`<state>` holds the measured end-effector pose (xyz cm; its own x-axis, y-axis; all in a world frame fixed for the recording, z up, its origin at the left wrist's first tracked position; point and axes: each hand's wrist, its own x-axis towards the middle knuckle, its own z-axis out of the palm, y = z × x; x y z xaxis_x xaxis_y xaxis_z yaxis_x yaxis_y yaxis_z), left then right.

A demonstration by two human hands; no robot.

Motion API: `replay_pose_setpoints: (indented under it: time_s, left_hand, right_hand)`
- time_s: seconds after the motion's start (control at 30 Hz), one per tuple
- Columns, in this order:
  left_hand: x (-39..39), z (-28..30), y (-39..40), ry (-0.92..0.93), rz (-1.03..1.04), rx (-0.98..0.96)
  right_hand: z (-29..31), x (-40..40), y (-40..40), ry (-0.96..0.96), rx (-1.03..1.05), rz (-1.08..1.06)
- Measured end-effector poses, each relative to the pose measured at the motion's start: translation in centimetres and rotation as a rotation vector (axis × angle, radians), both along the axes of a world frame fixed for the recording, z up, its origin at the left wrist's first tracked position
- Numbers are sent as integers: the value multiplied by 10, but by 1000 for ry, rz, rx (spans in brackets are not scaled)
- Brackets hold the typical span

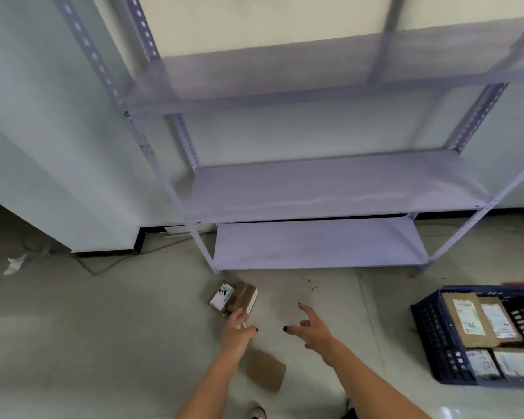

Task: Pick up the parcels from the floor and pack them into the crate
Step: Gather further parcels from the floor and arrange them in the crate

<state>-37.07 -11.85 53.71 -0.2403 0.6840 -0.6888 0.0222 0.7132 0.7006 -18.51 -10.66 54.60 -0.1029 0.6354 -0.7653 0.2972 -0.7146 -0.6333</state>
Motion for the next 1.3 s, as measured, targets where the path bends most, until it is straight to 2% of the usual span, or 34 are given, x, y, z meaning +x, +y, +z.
replay_pose_setpoints:
  time_s: [0.2, 0.37, 0.53, 0.8, 0.9, 0.97, 1.03, 1.13, 1.2, 1.3]
  left_hand:
    - [-77, -22, 0, -13, 17, -57]
    - [-109, -97, 14, 16, -9, -135]
    - [-111, -222, 12, 6, -88, -222]
    - [-93, -495, 8, 28, -192, -371]
    - [-87, -572, 14, 4, -283, -406]
    - [-84, -604, 14, -44, -311, -435]
    - [-79, -615, 12, -101, -336, -457]
    - [-69, -587, 12, -146, -310, -475]
    - [-66, -542, 13, -135, -270, -469]
    - [-62, -440, 21, -133, -231, -425]
  right_hand:
    - [-31, -70, 9, 6, -65, -63]
    - [-100, -99, 29, -23, -120, -64]
    - [-228, -99, 25, -144, -203, -75]
    - [-507, -73, -8, -332, -384, -10]
    - [-586, -65, -12, -269, -516, 6]
    - [-614, -62, -8, -156, -643, -40]
    - [-619, -62, 4, -66, -687, -51]
    - [-587, -61, 23, -66, -621, -39]
    - [-542, -64, 31, -96, -571, -28]
    - [-451, -66, 32, -111, -500, -90]
